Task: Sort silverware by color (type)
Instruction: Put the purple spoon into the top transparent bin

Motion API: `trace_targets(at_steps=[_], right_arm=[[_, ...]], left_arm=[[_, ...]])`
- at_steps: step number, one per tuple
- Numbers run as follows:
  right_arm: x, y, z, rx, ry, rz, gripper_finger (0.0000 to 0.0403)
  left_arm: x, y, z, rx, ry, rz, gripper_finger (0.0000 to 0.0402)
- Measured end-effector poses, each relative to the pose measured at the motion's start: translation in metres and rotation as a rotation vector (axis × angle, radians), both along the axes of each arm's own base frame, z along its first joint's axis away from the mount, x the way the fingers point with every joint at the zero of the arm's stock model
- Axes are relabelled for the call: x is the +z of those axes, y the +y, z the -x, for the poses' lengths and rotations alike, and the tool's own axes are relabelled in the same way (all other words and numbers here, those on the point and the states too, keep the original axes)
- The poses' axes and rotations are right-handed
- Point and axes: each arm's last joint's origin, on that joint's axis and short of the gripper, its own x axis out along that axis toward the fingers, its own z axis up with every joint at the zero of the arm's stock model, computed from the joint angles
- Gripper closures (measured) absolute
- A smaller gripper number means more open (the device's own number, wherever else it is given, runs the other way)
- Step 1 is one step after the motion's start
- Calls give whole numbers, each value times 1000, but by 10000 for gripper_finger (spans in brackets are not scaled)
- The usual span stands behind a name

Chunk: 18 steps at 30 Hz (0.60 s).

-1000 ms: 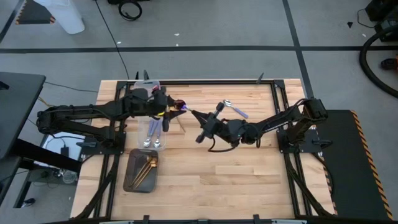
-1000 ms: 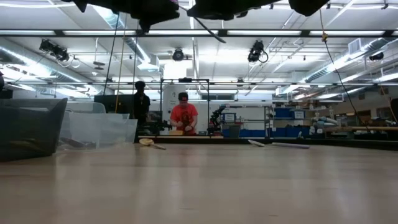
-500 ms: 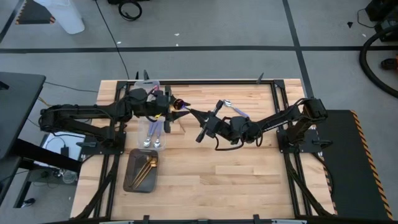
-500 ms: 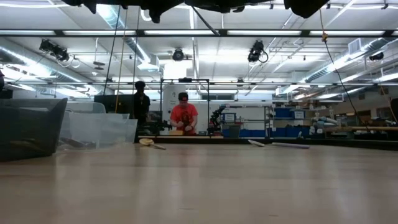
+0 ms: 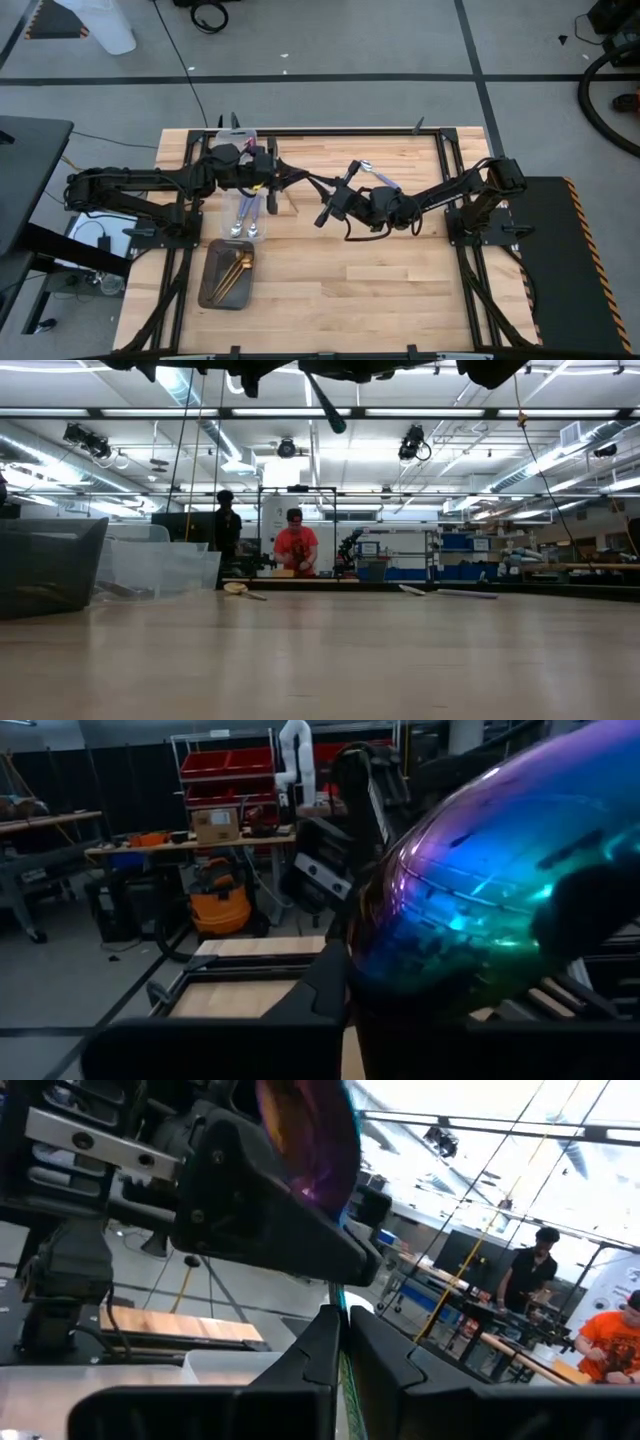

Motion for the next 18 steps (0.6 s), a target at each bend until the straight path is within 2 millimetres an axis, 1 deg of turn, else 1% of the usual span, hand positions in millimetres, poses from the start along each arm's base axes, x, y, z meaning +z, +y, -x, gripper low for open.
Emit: trace_targets(at_steps=[5,14,16,18], right_arm=[[-4,2,-1,3,39,2,352],[-13,16,2,-43,103,-59,275],[-16,17,2,-38,107,-99,262],[-21,18,1,-10,125,-145,252]], left_arm=[[-3,1,0,23,32,9,391],[-7,8,7,57,108,50,392],[-3,9,8,62,123,53,392],[-1,10,8,68,179,63,392]])
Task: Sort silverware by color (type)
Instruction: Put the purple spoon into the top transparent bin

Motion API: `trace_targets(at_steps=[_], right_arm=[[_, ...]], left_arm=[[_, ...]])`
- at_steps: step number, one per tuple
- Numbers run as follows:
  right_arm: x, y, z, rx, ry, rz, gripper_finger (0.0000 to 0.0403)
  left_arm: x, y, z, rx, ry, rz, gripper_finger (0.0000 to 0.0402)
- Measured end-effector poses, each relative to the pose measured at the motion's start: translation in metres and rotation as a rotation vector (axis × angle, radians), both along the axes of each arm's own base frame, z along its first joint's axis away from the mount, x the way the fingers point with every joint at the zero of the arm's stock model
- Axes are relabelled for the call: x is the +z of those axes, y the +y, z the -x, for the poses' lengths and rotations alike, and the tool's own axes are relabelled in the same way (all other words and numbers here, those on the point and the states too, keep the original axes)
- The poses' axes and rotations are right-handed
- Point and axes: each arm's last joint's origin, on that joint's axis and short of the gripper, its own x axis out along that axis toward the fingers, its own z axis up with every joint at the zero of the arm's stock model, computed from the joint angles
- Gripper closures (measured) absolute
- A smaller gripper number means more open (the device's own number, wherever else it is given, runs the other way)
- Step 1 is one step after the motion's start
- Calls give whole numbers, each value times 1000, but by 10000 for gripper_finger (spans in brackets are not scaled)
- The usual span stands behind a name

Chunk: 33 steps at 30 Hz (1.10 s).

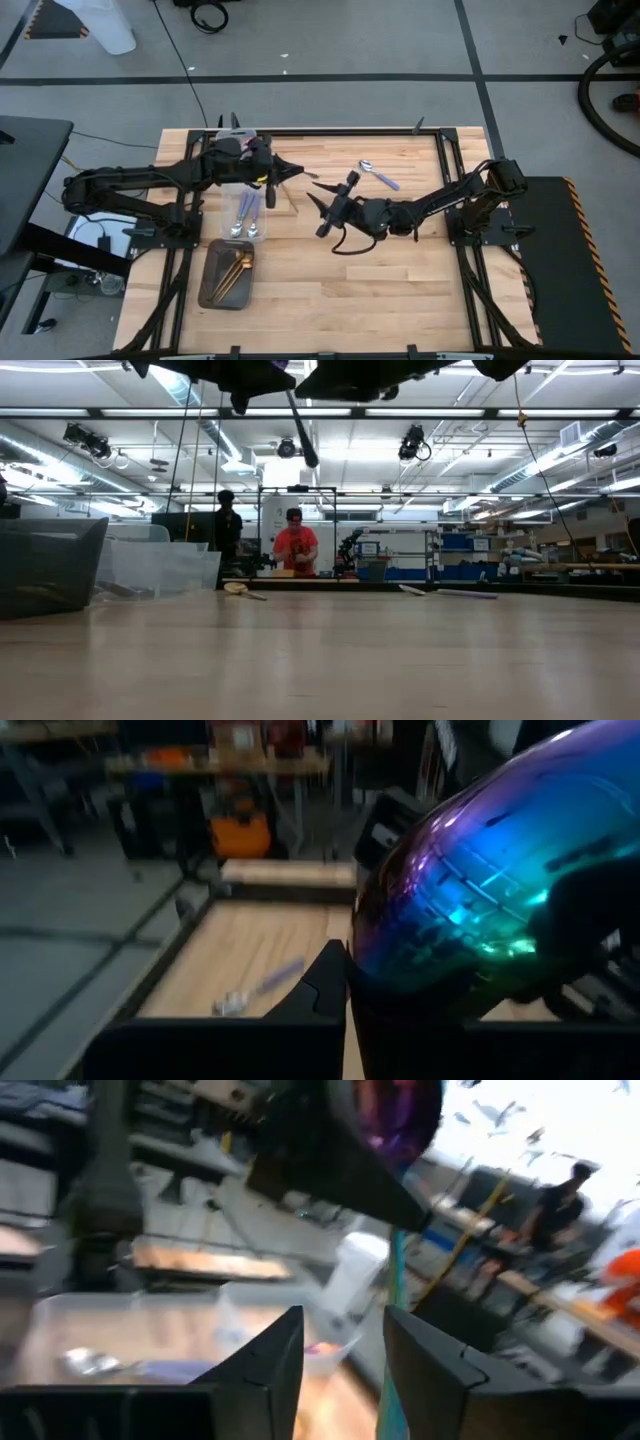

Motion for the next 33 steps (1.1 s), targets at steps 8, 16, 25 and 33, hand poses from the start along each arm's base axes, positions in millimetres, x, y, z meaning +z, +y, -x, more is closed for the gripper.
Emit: trace_targets(at_steps=[8,16,25,33], right_arm=[[-19,-5,0,43,95,-151,241],[-27,-5,1,56,153,-194,245],[-28,-11,0,37,153,-203,245],[-29,-19,-1,65,154,-236,245]], left_arm=[[11,5,6,40,203,2,392],[20,40,23,200,297,44,392],[32,77,50,361,443,88,389],[27,107,76,507,577,187,387]])
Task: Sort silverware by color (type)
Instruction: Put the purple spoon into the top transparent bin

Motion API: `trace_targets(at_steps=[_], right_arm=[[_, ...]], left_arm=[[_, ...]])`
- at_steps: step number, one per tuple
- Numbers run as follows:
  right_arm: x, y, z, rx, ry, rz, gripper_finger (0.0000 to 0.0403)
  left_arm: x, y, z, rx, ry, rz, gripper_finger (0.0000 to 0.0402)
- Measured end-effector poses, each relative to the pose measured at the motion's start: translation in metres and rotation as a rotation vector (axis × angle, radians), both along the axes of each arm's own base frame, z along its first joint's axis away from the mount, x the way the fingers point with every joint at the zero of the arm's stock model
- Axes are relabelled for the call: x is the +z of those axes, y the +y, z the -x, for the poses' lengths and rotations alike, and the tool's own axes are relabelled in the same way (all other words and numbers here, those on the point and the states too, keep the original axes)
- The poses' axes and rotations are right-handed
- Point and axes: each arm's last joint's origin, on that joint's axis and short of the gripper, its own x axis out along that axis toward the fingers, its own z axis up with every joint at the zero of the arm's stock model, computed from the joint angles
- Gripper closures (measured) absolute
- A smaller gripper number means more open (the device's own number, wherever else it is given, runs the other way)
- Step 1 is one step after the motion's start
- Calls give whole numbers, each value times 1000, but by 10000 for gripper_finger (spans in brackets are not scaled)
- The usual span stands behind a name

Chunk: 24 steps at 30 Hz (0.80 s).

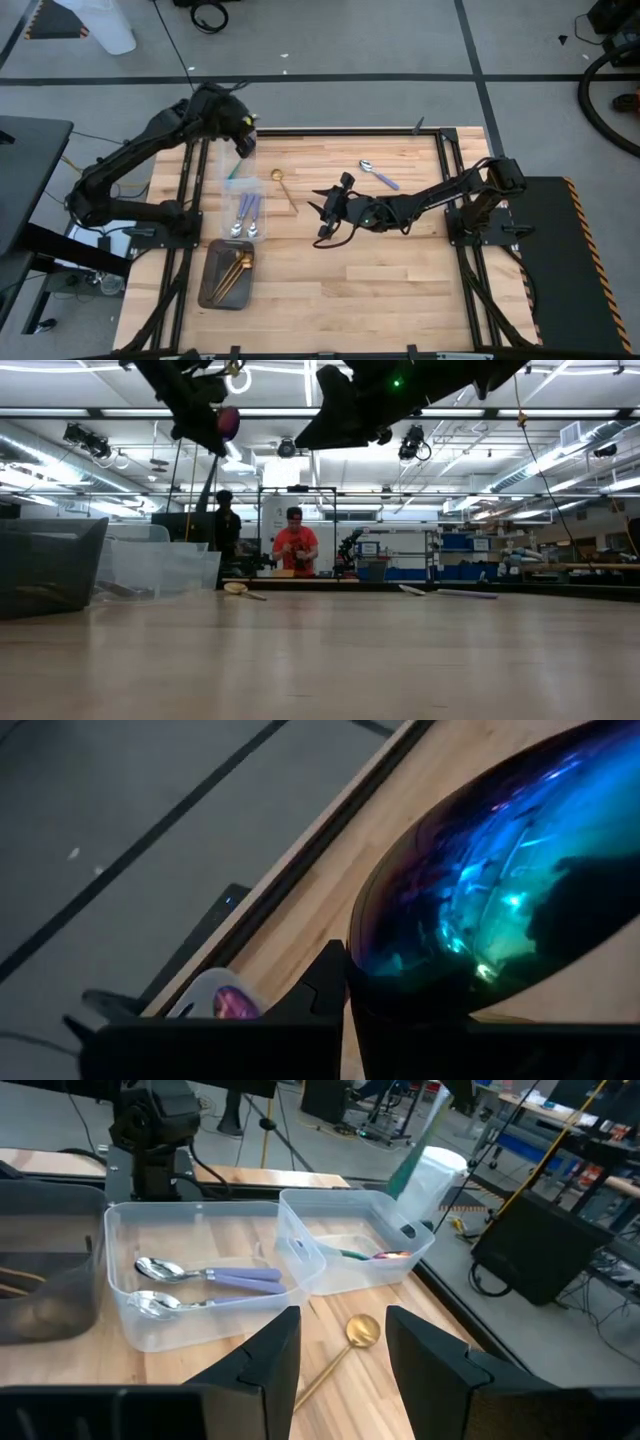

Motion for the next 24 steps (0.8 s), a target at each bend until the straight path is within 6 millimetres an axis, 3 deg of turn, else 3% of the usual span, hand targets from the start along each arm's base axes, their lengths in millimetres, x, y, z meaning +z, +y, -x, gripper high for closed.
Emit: trace_targets(at_steps=[5,13,24], right_arm=[[-4,-3,1,3,13,-7,245],[-23,-11,9,-5,49,-50,245],[-26,-12,11,11,36,-52,245]], left_arm=[[-7,9,12,54,62,51,386],[-40,23,3,77,222,218,385],[-86,50,-7,90,399,389,384]])
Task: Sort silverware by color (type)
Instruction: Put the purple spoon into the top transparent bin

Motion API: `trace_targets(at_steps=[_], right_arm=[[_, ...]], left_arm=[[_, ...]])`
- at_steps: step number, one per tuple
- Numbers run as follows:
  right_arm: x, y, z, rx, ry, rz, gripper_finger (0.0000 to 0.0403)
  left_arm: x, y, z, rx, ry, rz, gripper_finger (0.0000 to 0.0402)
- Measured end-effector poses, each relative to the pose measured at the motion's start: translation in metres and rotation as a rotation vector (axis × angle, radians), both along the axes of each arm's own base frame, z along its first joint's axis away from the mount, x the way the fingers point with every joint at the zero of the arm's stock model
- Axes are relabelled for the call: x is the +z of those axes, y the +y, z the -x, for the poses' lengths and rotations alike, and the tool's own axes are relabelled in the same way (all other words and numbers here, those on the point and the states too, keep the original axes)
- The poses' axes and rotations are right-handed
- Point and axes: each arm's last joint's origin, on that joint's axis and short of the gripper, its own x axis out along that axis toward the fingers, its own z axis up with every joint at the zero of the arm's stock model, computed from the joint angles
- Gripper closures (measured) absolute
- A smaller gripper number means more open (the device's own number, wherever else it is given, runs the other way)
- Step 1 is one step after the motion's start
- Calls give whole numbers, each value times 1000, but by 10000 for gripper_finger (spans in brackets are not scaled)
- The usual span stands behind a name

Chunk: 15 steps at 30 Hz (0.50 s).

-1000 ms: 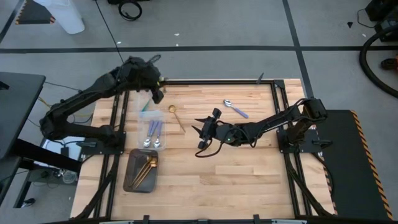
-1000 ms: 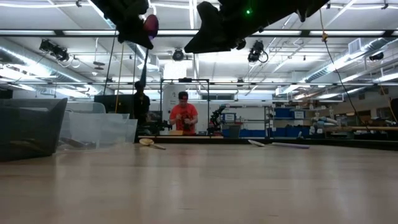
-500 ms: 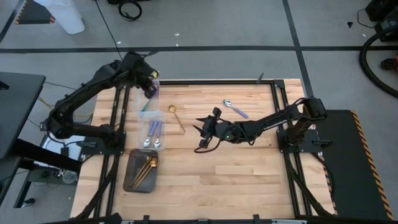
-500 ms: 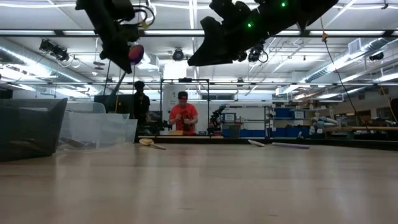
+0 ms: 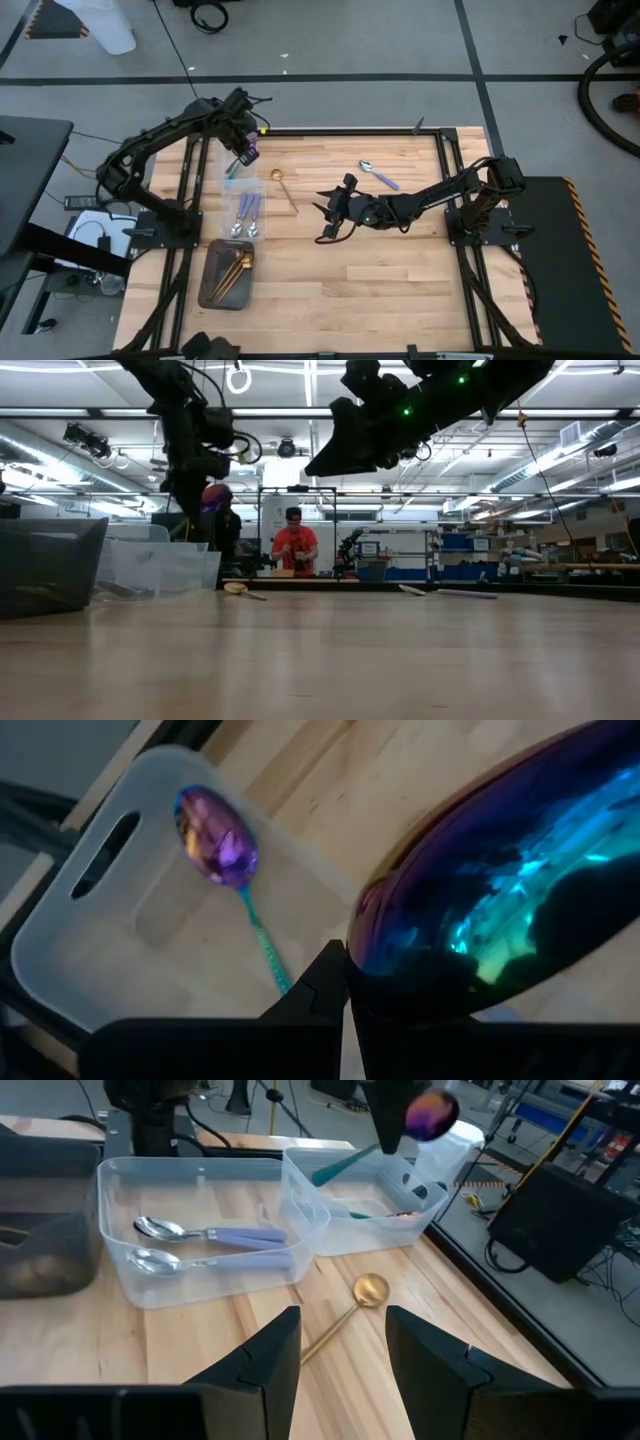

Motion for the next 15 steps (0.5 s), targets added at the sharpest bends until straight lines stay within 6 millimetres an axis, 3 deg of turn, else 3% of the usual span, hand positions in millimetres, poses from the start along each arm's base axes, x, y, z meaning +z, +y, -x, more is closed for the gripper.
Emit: trace_targets(at_steps=[15], right_arm=[[1,0,0,10,-6,-3,245]], left_arm=[[-39,43,26,206,49,164,384]])
